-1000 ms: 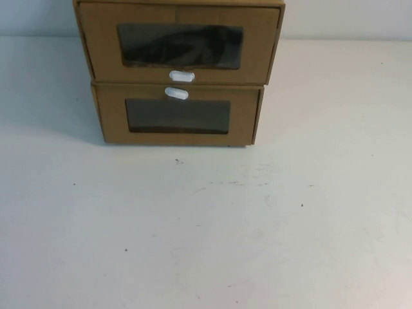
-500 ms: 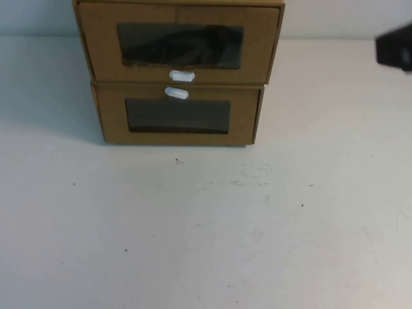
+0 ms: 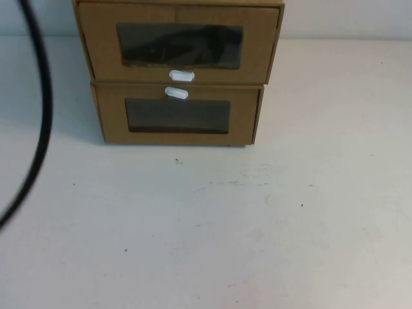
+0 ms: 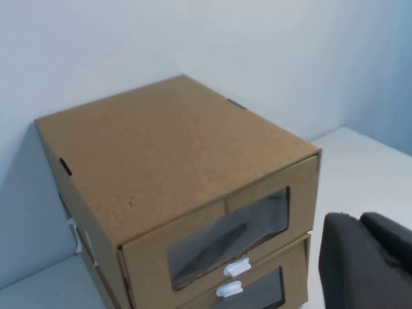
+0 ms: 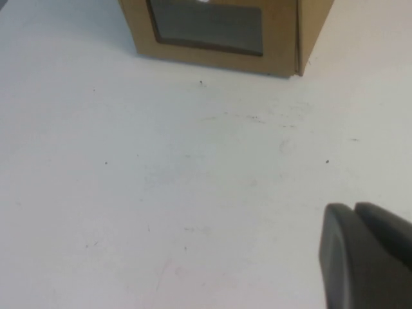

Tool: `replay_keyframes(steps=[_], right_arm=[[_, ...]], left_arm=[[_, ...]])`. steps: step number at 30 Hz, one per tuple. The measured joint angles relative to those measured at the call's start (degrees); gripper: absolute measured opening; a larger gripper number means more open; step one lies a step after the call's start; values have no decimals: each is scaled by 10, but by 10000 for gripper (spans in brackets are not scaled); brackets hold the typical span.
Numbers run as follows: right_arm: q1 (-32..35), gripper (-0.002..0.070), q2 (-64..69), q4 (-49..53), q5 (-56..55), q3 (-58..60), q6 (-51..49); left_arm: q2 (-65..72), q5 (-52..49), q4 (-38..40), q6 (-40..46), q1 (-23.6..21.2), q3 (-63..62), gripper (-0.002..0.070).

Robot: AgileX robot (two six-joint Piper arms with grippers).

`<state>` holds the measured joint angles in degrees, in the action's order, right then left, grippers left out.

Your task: Close the shoe box

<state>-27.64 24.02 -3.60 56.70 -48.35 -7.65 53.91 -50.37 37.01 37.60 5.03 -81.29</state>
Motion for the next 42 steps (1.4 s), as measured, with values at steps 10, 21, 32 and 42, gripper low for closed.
replay_keyframes(steps=[10, 21, 32, 42], right_arm=[[0, -11, -20, 0, -21, 48, -3], [0, -11, -21, -19, -183, 131, -3], [0, -11, -21, -23, -510, 311, -3], [0, -11, -20, -24, -646, 379, -3]], left_arm=[[-364, 140, 59, 77, 0, 389, -5], [-548, 281, 67, 77, 0, 660, -5], [-547, 440, 82, 77, 0, 827, -5], [-547, 401, 90, 76, 0, 828, -5]])
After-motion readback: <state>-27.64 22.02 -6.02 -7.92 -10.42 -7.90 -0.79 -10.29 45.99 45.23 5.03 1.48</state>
